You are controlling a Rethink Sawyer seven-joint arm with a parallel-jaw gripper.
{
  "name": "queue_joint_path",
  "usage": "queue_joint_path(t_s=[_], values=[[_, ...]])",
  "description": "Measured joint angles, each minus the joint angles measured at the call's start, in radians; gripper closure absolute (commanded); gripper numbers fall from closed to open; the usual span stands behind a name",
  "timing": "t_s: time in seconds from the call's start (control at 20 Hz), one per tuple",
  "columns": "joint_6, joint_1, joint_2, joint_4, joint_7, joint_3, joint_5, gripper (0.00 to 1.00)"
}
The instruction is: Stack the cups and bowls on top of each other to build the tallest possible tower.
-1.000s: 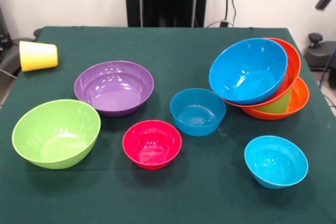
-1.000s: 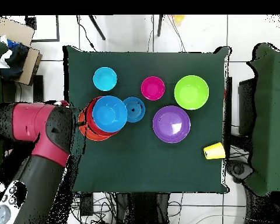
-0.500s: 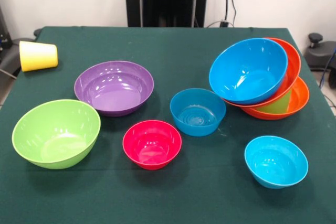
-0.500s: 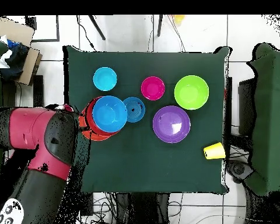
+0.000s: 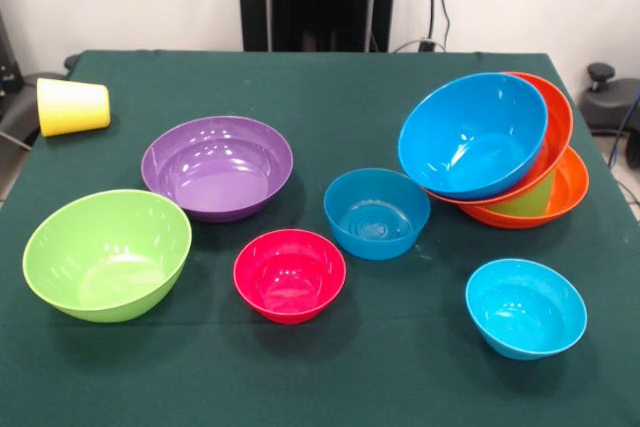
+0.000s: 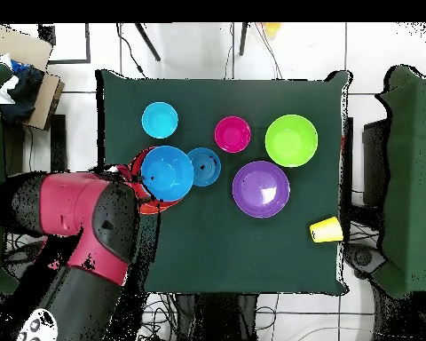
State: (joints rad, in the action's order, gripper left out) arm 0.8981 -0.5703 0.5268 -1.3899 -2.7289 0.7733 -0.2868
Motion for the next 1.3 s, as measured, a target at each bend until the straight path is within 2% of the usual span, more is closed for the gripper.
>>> queue_joint_path(t_s=[0.6,1.3], values=[[-0.165,0.054,0.001,-0.080,0.000,-0.019,0.072,0.00],[-0.271,0.157,0.058,-0.165,0.000,-0.090,0.183,0.00]])
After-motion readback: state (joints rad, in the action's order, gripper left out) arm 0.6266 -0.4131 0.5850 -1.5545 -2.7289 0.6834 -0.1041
